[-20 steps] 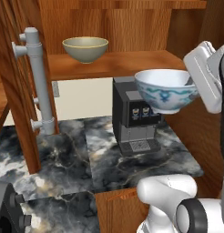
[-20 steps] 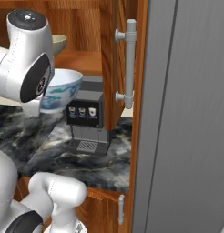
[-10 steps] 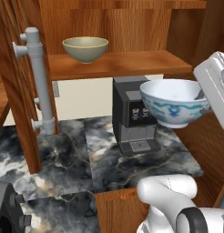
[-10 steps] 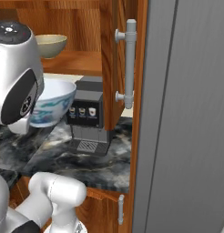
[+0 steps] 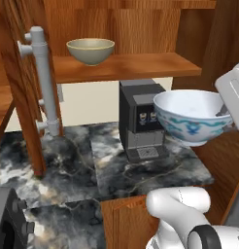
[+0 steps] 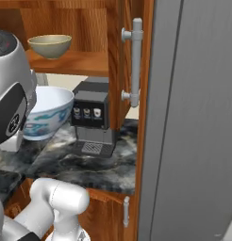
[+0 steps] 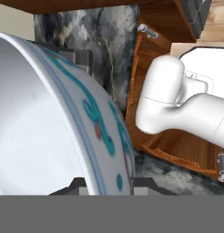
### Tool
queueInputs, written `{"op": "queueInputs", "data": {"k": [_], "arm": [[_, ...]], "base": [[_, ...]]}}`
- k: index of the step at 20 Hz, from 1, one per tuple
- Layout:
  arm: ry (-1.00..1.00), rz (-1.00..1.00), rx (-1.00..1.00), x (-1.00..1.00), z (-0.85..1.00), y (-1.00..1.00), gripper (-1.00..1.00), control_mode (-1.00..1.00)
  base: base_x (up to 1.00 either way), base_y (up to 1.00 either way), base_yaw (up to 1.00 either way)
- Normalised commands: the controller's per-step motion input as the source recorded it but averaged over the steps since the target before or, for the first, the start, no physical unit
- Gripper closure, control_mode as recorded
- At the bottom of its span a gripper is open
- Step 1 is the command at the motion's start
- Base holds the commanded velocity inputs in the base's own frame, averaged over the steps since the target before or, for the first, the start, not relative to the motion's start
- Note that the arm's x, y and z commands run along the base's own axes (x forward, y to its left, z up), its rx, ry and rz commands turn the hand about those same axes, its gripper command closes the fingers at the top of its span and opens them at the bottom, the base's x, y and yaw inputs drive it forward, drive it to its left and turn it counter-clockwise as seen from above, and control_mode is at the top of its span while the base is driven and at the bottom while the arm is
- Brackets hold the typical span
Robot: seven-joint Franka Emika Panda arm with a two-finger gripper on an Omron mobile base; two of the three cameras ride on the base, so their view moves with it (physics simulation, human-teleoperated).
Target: Pick up the bowls from the cabinet and place each bowl in front of a stool on the dining counter.
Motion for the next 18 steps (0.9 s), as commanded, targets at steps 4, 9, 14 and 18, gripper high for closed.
{"op": "queueInputs", "data": {"k": [4, 9, 14, 18], "arm": [[0.0, 0.0, 0.0, 0.0, 0.0, 0.0, 1.0, 1.0], [0.0, 0.0, 0.0, 0.0, 0.0, 0.0, 1.0, 1.0], [0.0, 0.0, 0.0, 0.0, 0.0, 0.0, 1.0, 1.0], [0.0, 0.0, 0.0, 0.0, 0.0, 0.0, 1.0, 1.0]], "base": [[-0.83, -0.02, -0.05], [-0.74, -0.39, -0.5], [-0.3, -0.22, -0.83], [-0.03, -0.01, -0.98]]}}
